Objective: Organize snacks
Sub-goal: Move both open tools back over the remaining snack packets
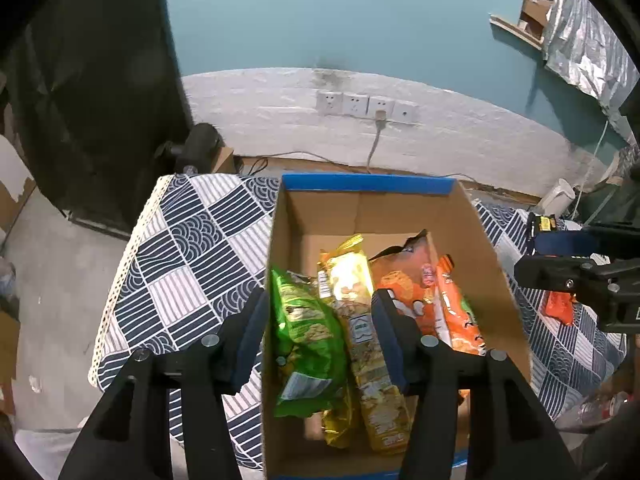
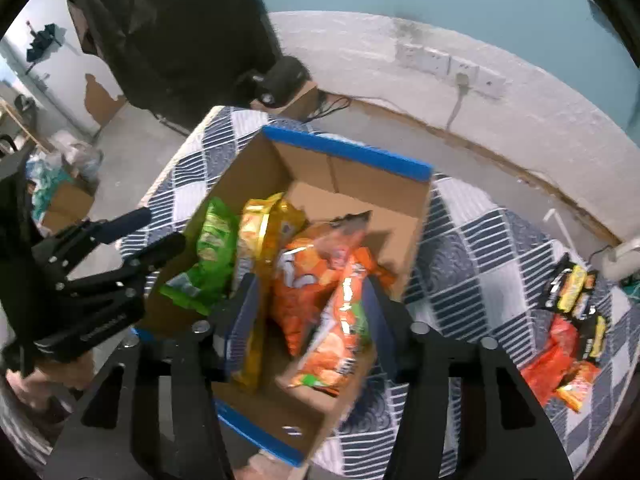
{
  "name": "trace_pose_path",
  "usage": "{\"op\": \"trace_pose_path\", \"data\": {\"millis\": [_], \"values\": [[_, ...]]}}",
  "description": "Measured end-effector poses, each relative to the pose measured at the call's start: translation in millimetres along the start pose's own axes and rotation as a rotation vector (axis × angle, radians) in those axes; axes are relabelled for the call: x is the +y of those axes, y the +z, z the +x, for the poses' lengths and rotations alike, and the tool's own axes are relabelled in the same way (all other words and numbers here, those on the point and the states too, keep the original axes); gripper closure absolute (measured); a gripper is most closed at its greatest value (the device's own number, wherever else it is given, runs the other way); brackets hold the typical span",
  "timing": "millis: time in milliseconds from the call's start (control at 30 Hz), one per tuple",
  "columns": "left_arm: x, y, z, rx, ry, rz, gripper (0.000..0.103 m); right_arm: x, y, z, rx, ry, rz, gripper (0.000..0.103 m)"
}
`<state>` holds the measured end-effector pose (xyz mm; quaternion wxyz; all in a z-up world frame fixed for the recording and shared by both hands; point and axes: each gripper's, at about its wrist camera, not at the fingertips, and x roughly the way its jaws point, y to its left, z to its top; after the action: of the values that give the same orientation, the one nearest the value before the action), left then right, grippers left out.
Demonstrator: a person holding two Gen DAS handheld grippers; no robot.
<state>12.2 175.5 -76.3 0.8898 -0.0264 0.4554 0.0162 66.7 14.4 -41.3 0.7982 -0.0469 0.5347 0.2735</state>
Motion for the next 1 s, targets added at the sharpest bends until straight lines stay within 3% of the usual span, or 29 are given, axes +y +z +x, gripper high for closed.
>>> {"op": "trace_pose_path", "data": {"millis": [267,400,1000], "values": [[-29,3,-6,-0.008,-0.027,0.062,0.048,-24,-18,-15,-0.007,-0.039,0.015,0.047],[-47,5,-11,-0.025,-0.033,0.093,0.039,-42,-30,-23,-0.011,-0.063,0.041,0.042],[-127,7,-12,-0.002,-0.076,0.222,0.038,-133,-82,-63,-0.042,-0.166,0.175,0.038]]}}
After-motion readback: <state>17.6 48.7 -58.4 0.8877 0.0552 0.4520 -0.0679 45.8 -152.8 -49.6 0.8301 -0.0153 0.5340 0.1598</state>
